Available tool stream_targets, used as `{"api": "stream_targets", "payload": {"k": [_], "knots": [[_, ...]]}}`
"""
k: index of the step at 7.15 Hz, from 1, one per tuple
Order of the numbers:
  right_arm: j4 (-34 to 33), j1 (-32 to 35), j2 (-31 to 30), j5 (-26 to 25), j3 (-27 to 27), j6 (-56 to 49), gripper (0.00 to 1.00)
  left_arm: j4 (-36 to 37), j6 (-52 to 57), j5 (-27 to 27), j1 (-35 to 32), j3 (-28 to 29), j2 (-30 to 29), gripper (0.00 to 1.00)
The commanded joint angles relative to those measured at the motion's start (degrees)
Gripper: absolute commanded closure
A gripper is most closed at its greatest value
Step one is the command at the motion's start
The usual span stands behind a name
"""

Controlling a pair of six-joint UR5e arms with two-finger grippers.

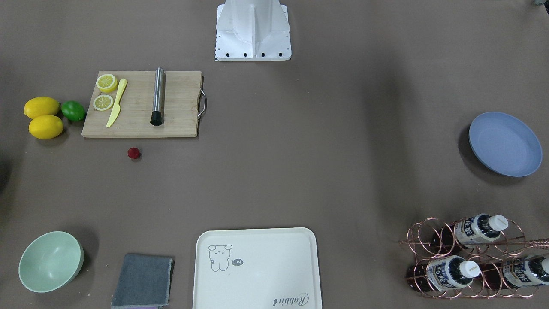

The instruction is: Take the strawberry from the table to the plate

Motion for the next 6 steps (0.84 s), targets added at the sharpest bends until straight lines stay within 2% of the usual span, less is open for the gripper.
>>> {"api": "stream_targets", "payload": {"k": [1, 4, 6], "knots": [[0.09, 0.00, 0.09, -0.02, 0.28, 0.13, 0.00, -0.10, -0.01, -0.35, -0.27, -0.07, -0.23, 0.02], [0.09, 0.00, 1.66, -0.02, 0.37, 2.06, 0.00, -1.06, -0.46, -0.09, -0.27, -0.77, -0.85, 0.02], [0.00, -0.09, 2.54, -0.02, 0.46, 2.68, 0.00, -5.88, -0.19, -0.35, -0.36, 0.27, 0.20, 0.02]]}}
